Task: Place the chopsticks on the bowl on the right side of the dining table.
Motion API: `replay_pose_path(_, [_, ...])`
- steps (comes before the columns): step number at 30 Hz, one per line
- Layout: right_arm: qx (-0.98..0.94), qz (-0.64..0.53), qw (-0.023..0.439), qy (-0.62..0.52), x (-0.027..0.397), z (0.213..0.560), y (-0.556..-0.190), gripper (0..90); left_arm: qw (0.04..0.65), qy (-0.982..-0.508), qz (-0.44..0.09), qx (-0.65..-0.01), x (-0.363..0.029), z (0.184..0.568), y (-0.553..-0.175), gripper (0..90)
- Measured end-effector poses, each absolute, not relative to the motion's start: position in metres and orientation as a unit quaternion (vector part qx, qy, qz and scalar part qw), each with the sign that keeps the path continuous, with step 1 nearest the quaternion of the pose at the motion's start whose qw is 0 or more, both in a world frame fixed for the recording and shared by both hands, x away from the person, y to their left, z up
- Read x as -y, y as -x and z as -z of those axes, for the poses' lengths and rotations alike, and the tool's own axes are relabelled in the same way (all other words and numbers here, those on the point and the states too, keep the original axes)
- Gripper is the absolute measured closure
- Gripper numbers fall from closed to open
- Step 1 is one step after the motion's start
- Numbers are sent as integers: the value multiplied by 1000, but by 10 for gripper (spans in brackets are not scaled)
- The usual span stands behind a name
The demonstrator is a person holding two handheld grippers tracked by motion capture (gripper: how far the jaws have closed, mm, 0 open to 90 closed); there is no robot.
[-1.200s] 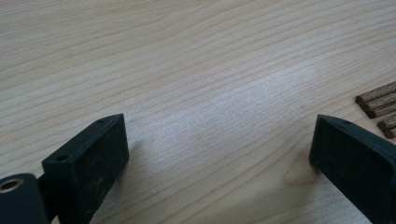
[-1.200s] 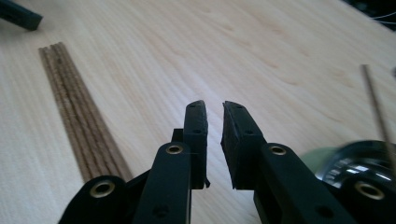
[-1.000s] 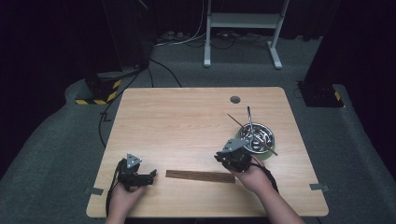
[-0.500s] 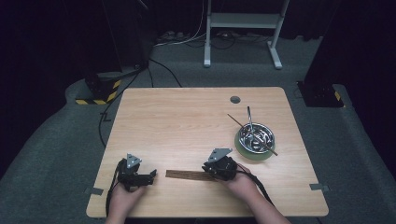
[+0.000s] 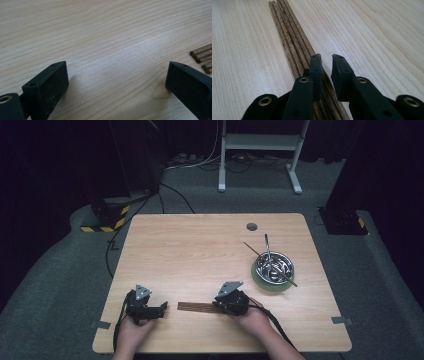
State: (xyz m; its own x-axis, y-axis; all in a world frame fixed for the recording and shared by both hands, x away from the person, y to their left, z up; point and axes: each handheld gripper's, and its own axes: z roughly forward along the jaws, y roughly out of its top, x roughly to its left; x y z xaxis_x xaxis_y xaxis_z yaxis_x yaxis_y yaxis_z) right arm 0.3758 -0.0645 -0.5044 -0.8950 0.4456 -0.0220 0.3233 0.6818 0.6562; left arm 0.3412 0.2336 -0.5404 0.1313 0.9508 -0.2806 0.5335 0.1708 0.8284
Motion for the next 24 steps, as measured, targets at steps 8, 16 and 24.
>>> replay_pose_path(8, [-912, -339, 94, -210, 65, 503, -376, 767, 453, -600, -231, -618, -233, 540, -341, 45])
replay_pose_path(16, [-912, -337, 95, -214, 66, 504, -377, 768, 453, -600, -231, -618, -234, 540, -341, 45])
replay_pose_path(24, [-910, -338, 96, -219, 68, 506, -379, 773, 453, -600, -231, -618, -234, 540, -341, 45])
